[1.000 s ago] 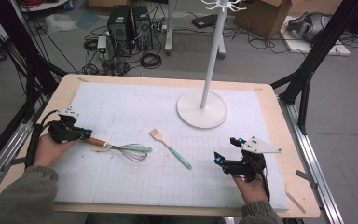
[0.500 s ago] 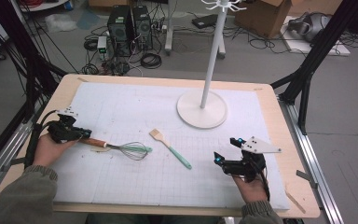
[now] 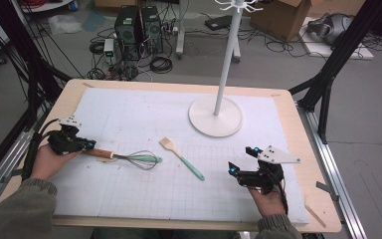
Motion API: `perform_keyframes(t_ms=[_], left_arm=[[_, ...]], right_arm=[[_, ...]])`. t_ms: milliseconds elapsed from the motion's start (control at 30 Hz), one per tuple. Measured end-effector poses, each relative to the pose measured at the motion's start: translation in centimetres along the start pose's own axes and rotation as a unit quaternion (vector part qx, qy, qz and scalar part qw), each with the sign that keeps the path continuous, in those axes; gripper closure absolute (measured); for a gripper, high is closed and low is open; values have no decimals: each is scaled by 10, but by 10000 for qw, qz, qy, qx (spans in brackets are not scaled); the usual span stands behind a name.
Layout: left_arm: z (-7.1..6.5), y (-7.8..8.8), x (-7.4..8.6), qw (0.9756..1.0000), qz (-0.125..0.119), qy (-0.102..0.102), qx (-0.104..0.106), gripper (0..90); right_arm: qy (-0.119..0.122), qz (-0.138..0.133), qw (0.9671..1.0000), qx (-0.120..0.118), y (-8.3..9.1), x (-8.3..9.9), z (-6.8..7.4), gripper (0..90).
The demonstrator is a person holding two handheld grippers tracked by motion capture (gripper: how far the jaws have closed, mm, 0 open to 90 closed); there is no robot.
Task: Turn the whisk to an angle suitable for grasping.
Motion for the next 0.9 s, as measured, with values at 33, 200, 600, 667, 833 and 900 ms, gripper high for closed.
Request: perform_keyframes(t_ms=[33,200,600,667,833,900], left_arm=[[1,1,1,10000,15,-7,-16,893],[2,2,3,10000,-30,31,-10,893],[4,2,4,10000,-35,61,-58,890],[5,2,5,9999,-35,76,-67,890],[7,3,8,9999,-21,114,-50,891],[7,3,9,9999,-18,109,-16,891]], right_arm=[[0,0,10000,0,0,0,0,164],[-1,4,10000,-4,0,0,0,164],[17,-10,10000,-7,-1,0,-1,164],[-8,15,10000,-25,-1,0,0,164],[18,10,10000,-28,-1,0,0,164],[-10,8,10000,-29,-1,0,0,164]])
Point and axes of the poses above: each handheld gripper's, and its own axes: y roughly backward along the jaws, x roughly out of its underside, z roughly to its left, the point moved 2 cm from there along -y, roughly forward along the jaws, and after that the axes turned 15 degrees about x, right-handed, at the moved point
